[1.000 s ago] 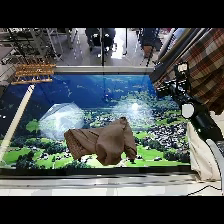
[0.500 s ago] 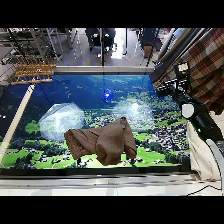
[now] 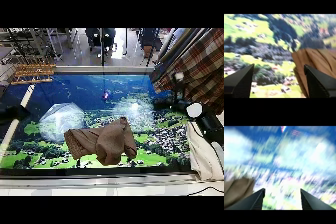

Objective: Fold the clothes and pants, and hang the long-sleeved shirts on hangers.

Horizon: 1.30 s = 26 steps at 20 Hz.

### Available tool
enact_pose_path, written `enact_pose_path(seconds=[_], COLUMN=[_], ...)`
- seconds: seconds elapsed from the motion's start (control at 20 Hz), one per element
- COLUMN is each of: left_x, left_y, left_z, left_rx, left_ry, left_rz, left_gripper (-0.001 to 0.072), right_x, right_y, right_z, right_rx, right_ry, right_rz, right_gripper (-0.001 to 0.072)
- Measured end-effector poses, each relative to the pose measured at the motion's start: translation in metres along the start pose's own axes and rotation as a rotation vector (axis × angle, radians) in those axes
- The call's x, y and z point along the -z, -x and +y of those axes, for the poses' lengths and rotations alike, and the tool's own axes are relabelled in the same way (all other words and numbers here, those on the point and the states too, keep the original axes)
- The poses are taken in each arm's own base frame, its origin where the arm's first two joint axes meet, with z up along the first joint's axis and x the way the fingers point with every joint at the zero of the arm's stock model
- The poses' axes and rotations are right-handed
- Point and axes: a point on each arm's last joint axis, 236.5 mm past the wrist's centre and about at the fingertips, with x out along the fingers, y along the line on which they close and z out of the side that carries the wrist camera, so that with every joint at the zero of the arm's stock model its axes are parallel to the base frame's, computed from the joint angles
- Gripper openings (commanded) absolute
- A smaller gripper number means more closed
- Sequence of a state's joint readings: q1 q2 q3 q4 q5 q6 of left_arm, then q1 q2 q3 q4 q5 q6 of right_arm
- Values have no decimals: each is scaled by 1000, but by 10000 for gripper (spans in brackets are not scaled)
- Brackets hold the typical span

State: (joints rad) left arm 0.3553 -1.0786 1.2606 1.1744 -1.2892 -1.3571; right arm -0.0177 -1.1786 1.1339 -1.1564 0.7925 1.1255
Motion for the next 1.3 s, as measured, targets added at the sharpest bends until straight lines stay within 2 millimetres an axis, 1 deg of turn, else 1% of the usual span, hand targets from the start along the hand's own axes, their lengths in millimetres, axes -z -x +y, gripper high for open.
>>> enact_pose_path(seconds=[0.05, 0.1, 0.15, 0.2, 0.25, 0.3, 0.35, 0.4, 0.5, 0.55, 0.65, 0.7, 0.75, 0.8, 0.85, 0.9, 0.95, 1.05, 1.1, 1.15, 1.25, 1.3], left_x=[17, 33, 48, 61, 73, 82, 90, 97, 111, 115, 121, 123, 122, 121, 120, 119, 118, 113, 106, 96, 66, 47], left_y=[-19, -37, -56, -74, -90, -106, -120, -135, -160, -172, -195, -205, -214, -222, -228, -233, -236, -238, -233, -224, -193, -170], left_z=[-7, -13, -17, -21, -25, -29, -32, -35, -49, -56, -69, -76, -81, -85, -88, -91, -93, -97, -100, -103, -108, -110], left_rx=[61, 117, 171, 216, 263, 300, 325, 343, 387, 399, 404, 405, 397, 386, 376, 368, 361, 360, 369, 386, 434, 461], left_ry=[-2, 8, 27, 52, 80, 107, 128, 146, 168, 176, 183, 187, 188, 186, 184, 179, 174, 177, 177, 171, 141, 120], left_rz=[53, 96, 133, 164, 191, 217, 239, 257, 303, 313, 316, 311, 299, 282, 264, 251, 239, 215, 199, 178, 117, 71], left_gripper=[708, 709, 709, 710, 710, 710, 710, 710, 710, 710, 705, 671, 515, 302, 99, 11, 11, 10, 11, 11, 10, 11], right_x=[31, 64, 95, 120, 141, 159, 174, 187, 202, 205, 212, 216, 222, 227, 231, 233, 234, 227, 219, 205, 170, 150], right_y=[-1, 0, 4, 9, 15, 18, 20, 18, 7, 2, -9, -13, -19, -24, -31, -37, -43, -49, -48, -45, -30, -18], right_z=[19, 46, 79, 110, 141, 166, 187, 204, 223, 232, 242, 246, 248, 250, 251, 251, 251, 251, 249, 245, 230, 221], right_rx=[-80, -184, -303, -406, -496, -555, -585, -586, -533, -510, -472, -459, -447, -435, -422, -408, -395, -381, -376, -368, -344, -330], right_ry=[-10, -26, -45, -61, -69, -64, -54, -41, -12, -7, -13, -19, -26, -36, -52, -72, -94, -117, -121, -111, -82, -65], right_rz=[111, 225, 329, 409, 473, 522, 559, 583, 586, 572, 562, 566, 576, 585, 590, 590, 586, 563, 543, 514, 440, 395], right_gripper=[521, 522, 525, 532, 582, 660, 663, 700, 710, 710, 709, 701, 630, 558, 412, 170, 22, 21, 20, 19, 18, 17])
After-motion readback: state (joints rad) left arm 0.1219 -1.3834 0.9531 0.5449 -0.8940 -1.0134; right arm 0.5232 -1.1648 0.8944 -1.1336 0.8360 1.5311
